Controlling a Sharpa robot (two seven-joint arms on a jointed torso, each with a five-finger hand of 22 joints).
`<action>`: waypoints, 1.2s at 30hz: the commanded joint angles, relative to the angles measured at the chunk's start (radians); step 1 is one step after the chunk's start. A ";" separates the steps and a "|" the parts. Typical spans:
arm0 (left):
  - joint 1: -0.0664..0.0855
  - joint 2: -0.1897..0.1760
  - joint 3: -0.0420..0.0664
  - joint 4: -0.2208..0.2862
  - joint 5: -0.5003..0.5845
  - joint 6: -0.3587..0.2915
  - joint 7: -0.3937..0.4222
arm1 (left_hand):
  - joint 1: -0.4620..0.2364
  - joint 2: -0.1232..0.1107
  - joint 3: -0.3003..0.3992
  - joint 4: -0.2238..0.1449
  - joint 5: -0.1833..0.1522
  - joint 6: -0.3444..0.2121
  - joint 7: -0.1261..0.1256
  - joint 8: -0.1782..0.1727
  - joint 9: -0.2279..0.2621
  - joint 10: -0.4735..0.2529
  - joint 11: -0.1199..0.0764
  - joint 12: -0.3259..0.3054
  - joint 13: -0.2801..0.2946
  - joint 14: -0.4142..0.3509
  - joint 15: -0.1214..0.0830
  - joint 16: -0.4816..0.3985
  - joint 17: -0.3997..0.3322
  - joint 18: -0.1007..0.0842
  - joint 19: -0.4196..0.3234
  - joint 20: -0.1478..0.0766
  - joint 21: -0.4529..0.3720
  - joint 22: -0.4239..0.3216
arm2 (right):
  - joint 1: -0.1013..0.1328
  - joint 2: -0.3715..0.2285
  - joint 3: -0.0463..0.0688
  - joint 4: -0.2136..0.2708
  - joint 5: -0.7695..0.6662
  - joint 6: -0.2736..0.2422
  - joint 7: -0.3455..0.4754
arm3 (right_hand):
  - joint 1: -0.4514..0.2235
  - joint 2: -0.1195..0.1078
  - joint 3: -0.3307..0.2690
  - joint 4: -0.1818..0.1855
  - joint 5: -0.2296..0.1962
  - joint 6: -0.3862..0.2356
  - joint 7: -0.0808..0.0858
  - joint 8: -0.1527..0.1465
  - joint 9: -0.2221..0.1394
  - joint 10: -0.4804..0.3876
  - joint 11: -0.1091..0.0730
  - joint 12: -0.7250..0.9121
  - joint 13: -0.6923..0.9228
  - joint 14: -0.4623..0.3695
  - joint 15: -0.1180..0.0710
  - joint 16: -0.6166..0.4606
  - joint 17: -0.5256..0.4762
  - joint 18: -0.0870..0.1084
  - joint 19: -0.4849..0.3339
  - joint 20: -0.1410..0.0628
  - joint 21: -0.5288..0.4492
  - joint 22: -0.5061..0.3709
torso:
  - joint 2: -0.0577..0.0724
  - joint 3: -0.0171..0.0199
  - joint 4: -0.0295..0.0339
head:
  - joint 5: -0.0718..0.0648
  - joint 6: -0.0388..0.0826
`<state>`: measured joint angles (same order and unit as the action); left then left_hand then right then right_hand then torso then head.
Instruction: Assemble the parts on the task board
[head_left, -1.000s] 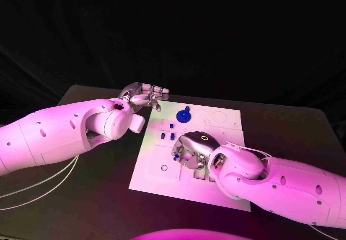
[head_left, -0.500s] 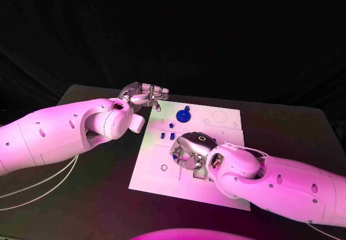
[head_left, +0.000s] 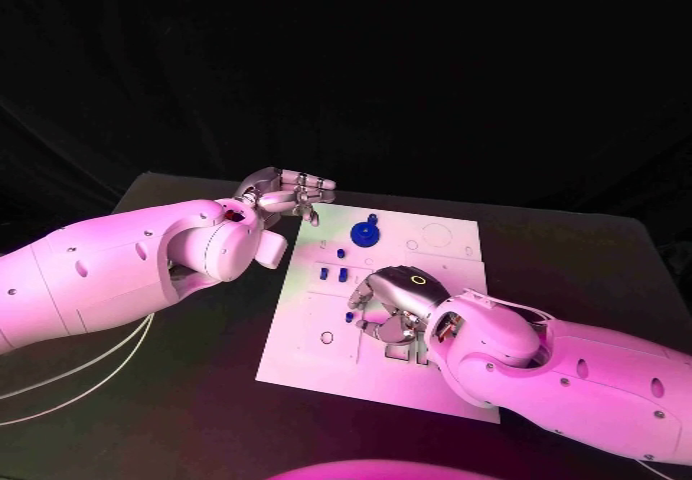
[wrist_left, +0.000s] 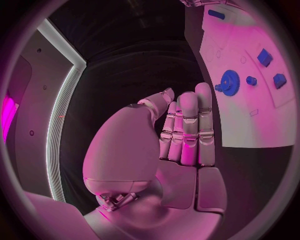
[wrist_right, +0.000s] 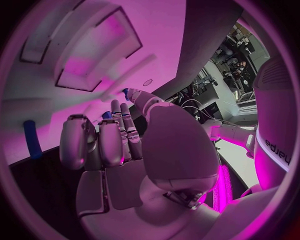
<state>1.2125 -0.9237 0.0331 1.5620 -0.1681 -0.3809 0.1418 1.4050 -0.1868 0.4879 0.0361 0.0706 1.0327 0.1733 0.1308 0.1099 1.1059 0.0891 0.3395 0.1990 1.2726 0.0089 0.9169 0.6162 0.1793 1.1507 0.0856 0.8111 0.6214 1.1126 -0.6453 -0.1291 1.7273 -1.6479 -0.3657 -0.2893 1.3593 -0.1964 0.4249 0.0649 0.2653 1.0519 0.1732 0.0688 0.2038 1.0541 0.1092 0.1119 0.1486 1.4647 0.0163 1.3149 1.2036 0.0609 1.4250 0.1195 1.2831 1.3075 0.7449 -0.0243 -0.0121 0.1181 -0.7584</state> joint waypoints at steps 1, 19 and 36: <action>0.001 0.000 0.000 -0.001 0.005 0.024 0.003 | -0.004 0.009 -0.001 -0.008 0.004 -0.006 -0.002 -0.003 -0.001 -0.007 0.002 -0.007 0.001 -0.006 -0.002 -0.003 0.001 0.005 0.003 0.005 -0.004 -0.002 | 0.010 -0.044 0.005 0.042 0.012 -0.047 -0.013 | -0.011 0.002 -0.009 0.000 0.001 -0.005 -0.004 -0.004 -0.001 -0.004 0.000 0.009 0.002 0.032 0.005 -0.003 -0.004 0.003 0.000 0.002 0.000 0.128 | 0.000 -0.0009 -0.0004 | -0.006 0.003; 0.001 -0.005 -0.002 0.003 0.005 0.036 0.011 | -0.003 0.010 -0.001 -0.008 0.004 -0.007 -0.002 -0.004 -0.001 -0.008 0.002 -0.007 0.002 -0.005 -0.002 -0.002 0.002 0.005 0.003 0.005 -0.004 -0.002 | 0.093 -0.235 0.020 0.027 0.059 0.129 0.032 | 0.042 0.038 -0.338 0.077 -0.009 -0.062 -0.047 0.001 -0.029 -0.121 -0.001 0.106 0.012 0.003 0.007 -0.043 -0.077 0.022 -0.046 0.007 -0.106 0.088 | -0.004 -0.0031 -0.0042 | -0.033 0.018; 0.001 -0.006 -0.003 0.003 0.005 0.038 0.007 | -0.003 0.010 -0.001 -0.008 0.004 -0.007 -0.002 -0.004 -0.001 -0.008 0.002 -0.007 0.002 -0.005 -0.002 -0.002 0.002 0.005 0.003 0.005 -0.004 -0.002 | 0.093 -0.201 0.017 0.000 0.030 0.124 0.013 | 0.109 0.096 -0.271 0.079 -0.046 -0.033 -0.052 0.009 -0.034 -0.052 -0.024 0.192 0.016 0.028 -0.013 -0.002 -0.032 0.007 0.001 -0.009 -0.034 0.125 | -0.003 -0.0040 -0.0030 | -0.037 0.020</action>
<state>1.2125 -0.9299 0.0292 1.5623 -0.1679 -0.3607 0.1426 1.4050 -0.1869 0.4851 0.0334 0.0706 1.0327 0.1732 0.1308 0.1101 1.1059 0.0891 0.3395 0.1996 1.2727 0.0089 0.9169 0.6170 0.1791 1.1507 0.0856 0.8112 0.6206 1.2061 -0.8478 -0.1114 1.7286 -1.5995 -0.2538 -0.2749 1.4632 -0.1009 0.1493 0.1435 0.2222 1.0146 0.1222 0.0744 0.1708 0.9955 0.0862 0.3009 0.1649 1.4669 0.0093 1.3081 1.1698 0.0770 1.4197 0.1086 1.2450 1.3080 0.7409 -0.0285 -0.0148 0.0805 -0.7377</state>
